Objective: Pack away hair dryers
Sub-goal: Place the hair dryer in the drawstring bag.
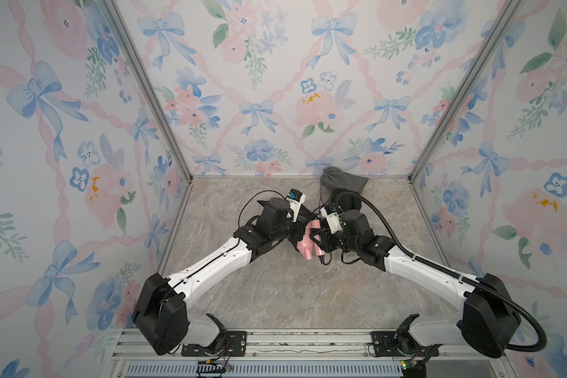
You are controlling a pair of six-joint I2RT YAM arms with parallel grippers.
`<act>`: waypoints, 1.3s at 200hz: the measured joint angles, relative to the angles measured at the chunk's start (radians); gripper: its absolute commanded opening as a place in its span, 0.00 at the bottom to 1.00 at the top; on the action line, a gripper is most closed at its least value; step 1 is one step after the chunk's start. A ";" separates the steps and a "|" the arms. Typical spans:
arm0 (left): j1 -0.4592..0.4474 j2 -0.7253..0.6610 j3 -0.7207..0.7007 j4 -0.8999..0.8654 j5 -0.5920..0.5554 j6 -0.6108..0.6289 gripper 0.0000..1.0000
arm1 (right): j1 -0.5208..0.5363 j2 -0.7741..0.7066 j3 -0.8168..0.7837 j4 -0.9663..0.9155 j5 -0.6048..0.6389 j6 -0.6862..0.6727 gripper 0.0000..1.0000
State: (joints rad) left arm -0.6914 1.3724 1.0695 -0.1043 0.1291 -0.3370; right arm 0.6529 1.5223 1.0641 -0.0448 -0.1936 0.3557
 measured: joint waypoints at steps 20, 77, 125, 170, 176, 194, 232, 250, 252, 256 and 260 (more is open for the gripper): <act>0.000 -0.027 -0.027 0.006 0.000 0.000 0.00 | -0.023 0.000 -0.009 0.030 -0.039 0.036 0.31; 0.000 -0.050 -0.118 0.019 -0.006 0.000 0.00 | -0.072 0.000 -0.072 0.108 -0.101 0.150 0.31; 0.000 -0.050 -0.173 0.037 -0.027 -0.005 0.00 | -0.078 0.002 -0.116 0.146 -0.114 0.221 0.32; 0.000 -0.033 -0.175 0.055 -0.072 -0.024 0.00 | -0.072 0.084 -0.117 0.221 -0.121 0.265 0.31; 0.000 -0.026 -0.175 0.055 -0.081 -0.026 0.00 | -0.069 0.103 -0.117 0.232 -0.123 0.269 0.31; 0.001 -0.005 -0.175 0.054 -0.102 -0.032 0.00 | -0.060 0.175 -0.117 0.262 -0.132 0.283 0.31; 0.015 0.022 -0.185 0.045 -0.134 -0.051 0.00 | -0.047 0.317 -0.085 0.297 -0.158 0.316 0.34; 0.020 0.035 -0.186 0.044 -0.142 -0.062 0.00 | -0.042 0.358 -0.061 0.319 -0.171 0.331 0.37; 0.021 0.037 -0.186 0.044 -0.144 -0.062 0.00 | -0.042 0.360 -0.059 0.320 -0.173 0.333 0.38; 0.023 0.041 -0.186 0.044 -0.145 -0.065 0.00 | -0.042 0.369 -0.053 0.325 -0.174 0.334 0.39; 0.024 0.044 -0.186 0.044 -0.145 -0.066 0.00 | -0.042 0.375 -0.048 0.330 -0.177 0.337 0.40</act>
State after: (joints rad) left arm -0.6678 1.4166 0.8833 -0.0605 -0.0158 -0.4026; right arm 0.6106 1.8969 1.0157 0.2855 -0.3702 0.6930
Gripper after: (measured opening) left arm 0.048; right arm 0.419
